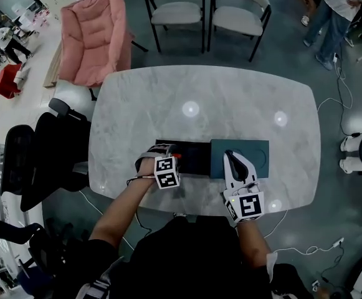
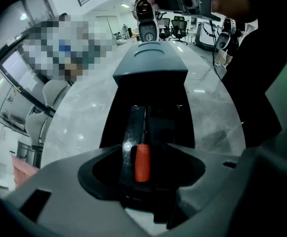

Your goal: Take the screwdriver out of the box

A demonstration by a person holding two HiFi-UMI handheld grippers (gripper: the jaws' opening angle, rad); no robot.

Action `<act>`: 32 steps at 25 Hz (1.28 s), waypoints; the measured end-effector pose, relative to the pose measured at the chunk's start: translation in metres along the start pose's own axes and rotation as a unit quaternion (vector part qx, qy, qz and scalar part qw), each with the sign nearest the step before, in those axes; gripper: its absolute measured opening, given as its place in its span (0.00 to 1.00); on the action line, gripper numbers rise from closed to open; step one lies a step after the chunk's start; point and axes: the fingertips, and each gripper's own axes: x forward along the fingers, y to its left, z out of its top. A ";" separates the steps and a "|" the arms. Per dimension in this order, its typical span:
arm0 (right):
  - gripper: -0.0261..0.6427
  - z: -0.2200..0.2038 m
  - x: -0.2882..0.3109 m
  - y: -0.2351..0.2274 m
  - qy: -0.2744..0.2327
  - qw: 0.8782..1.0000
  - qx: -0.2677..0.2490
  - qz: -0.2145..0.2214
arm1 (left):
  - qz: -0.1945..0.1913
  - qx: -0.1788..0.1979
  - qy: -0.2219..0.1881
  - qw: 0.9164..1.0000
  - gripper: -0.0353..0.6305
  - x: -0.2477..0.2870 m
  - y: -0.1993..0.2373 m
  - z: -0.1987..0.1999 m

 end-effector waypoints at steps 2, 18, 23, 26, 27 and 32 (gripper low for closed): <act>0.08 -0.001 -0.001 -0.003 -0.003 1.000 0.005 -0.004 | -0.015 -0.001 0.010 1.000 0.43 0.002 -0.002 -0.001; 0.08 -0.003 -0.010 -0.002 0.000 1.000 0.015 -0.002 | -0.025 -0.010 0.028 0.999 0.21 0.006 -0.004 -0.008; 0.08 -0.005 -0.010 0.001 -0.001 1.000 0.016 0.002 | -0.006 -0.006 0.017 1.000 0.20 0.002 -0.003 -0.005; 0.08 -0.003 -0.010 0.004 -0.003 1.000 0.015 0.003 | 0.015 0.000 0.005 1.000 0.20 -0.007 -0.001 -0.002; 0.08 -0.002 -0.010 0.005 -0.004 1.000 0.015 0.003 | 0.021 0.001 0.001 1.000 0.20 -0.011 0.000 -0.001; 0.08 0.000 -0.013 0.013 -0.004 1.000 0.012 0.005 | 0.055 0.007 -0.016 0.998 0.20 -0.034 0.002 0.000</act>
